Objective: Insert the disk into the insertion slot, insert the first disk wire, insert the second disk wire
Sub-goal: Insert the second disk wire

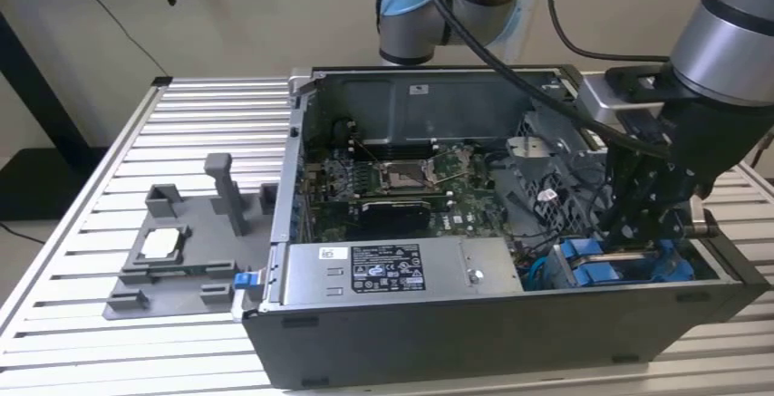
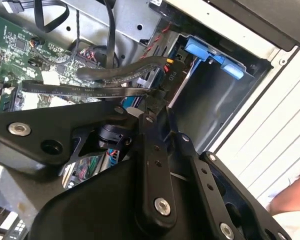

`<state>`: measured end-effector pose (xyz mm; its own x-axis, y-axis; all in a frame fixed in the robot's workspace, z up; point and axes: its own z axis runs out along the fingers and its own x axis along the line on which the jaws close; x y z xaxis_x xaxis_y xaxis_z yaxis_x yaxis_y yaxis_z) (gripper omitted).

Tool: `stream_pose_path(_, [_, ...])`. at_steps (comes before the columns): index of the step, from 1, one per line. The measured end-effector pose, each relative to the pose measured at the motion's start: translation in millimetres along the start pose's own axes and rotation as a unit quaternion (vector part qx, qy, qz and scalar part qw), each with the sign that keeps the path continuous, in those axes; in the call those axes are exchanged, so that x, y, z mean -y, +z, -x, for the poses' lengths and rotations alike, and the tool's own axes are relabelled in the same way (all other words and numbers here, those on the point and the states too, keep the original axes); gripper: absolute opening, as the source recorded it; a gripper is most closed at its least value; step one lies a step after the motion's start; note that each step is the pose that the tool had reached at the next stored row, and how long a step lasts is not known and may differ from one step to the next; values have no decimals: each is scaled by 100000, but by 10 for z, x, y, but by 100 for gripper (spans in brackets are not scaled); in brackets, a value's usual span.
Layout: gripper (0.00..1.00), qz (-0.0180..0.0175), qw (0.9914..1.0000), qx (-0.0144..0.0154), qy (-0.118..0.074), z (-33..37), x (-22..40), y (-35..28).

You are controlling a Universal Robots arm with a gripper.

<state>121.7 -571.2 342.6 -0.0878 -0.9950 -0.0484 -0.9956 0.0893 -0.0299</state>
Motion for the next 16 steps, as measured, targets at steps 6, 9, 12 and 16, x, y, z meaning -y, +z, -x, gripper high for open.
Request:
stream_pose_path(6, [24,61,100000,21,9,-2,0,-1])
stream_pose_path(9, [24,87,99999,324,22,-2,-6,-8])
stream_pose_path(12, [24,113,99998,633,32,-3,-28,-35])
stream_pose_path(16, [24,135,99996,895,27,-1,-91,-55])
